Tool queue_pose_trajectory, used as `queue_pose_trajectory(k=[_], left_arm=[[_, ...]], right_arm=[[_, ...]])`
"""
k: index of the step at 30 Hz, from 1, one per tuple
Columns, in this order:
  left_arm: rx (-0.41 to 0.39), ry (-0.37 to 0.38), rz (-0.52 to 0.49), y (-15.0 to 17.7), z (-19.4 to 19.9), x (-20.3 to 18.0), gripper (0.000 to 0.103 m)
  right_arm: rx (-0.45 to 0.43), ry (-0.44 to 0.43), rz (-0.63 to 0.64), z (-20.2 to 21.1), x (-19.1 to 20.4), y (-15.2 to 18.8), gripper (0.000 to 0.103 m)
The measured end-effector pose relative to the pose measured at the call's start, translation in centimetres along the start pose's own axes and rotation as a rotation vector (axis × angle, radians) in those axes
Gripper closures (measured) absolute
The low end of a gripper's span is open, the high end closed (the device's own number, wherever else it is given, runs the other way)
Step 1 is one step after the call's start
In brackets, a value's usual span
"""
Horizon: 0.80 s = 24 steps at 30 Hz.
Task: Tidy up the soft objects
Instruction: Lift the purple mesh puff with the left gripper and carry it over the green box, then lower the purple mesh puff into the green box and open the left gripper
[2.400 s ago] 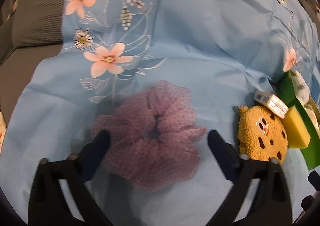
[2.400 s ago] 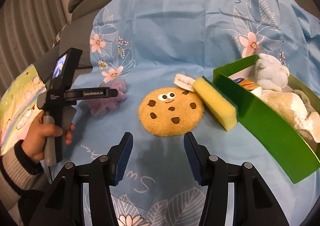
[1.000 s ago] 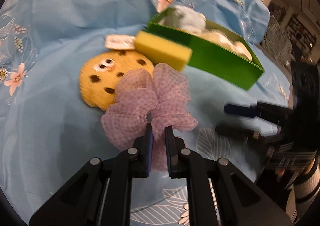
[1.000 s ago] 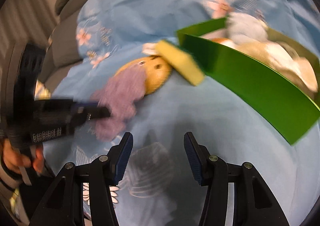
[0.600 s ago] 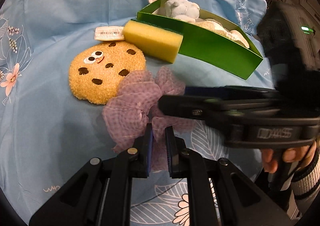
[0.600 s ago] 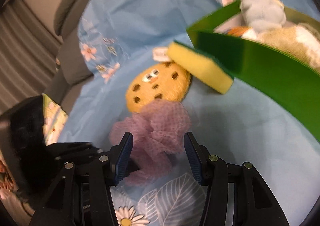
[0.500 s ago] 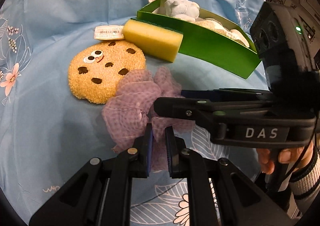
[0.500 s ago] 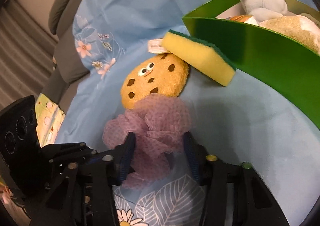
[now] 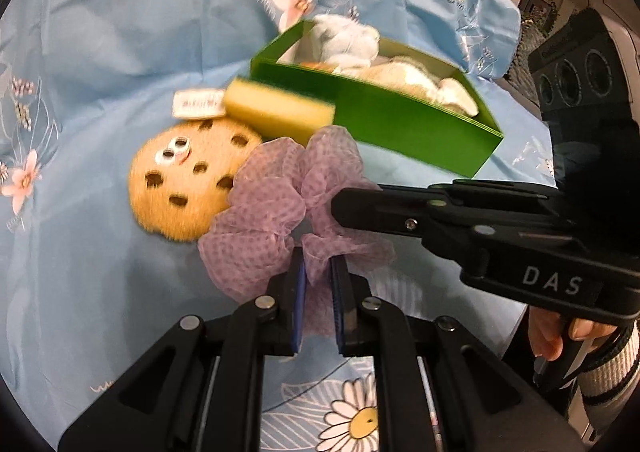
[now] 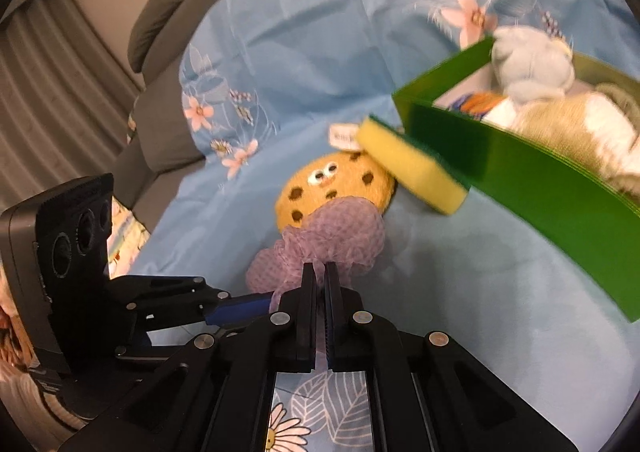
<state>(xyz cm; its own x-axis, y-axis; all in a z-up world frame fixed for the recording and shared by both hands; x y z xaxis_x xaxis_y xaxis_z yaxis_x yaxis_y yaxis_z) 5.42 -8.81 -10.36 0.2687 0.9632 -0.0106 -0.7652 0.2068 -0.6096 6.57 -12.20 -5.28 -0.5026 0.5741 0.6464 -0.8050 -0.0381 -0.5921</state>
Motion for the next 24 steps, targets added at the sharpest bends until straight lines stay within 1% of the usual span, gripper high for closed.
queue_pose_trajectory(k=[6, 12, 18, 24], left_arm=[[-0.052, -0.006, -0.013, -2.1, 1.8, -1.1, 0.093], [-0.11, -0.003, -0.038, -5.1, 3.1, -3.0, 0.093], [-0.144, 0.004, -0.046, -8.4, 3.5, -4.5, 0.093], [-0.152, 0.009, -0.055, -11.5, 3.0, -6.3, 0.092]], right_arm=[[-0.068, 0.009, 0.032, 2.9, 0.8, -1.7, 0.099], [-0.131, 0.03, 0.063, 5.8, 1.3, -3.7, 0.099], [-0.195, 0.057, 0.074, 8.7, 0.2, -5.9, 0.099], [-0.258, 0.083, 0.077, 11.4, -1.3, -8.2, 0.099]])
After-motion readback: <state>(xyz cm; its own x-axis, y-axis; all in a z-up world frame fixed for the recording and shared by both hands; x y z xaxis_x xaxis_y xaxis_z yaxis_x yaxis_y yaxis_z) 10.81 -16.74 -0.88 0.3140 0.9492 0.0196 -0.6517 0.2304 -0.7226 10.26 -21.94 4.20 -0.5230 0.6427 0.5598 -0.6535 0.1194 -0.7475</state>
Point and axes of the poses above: each gripper's, at about its wrist camera, not at the fingertips, and z roughly against the way its jaws point, x to its left, y to its underside, the point moved 8 cm from there along -z, roughly the way its jaws point, and after that the axes turned 14 degrees about -y, right-handed, at the moved point
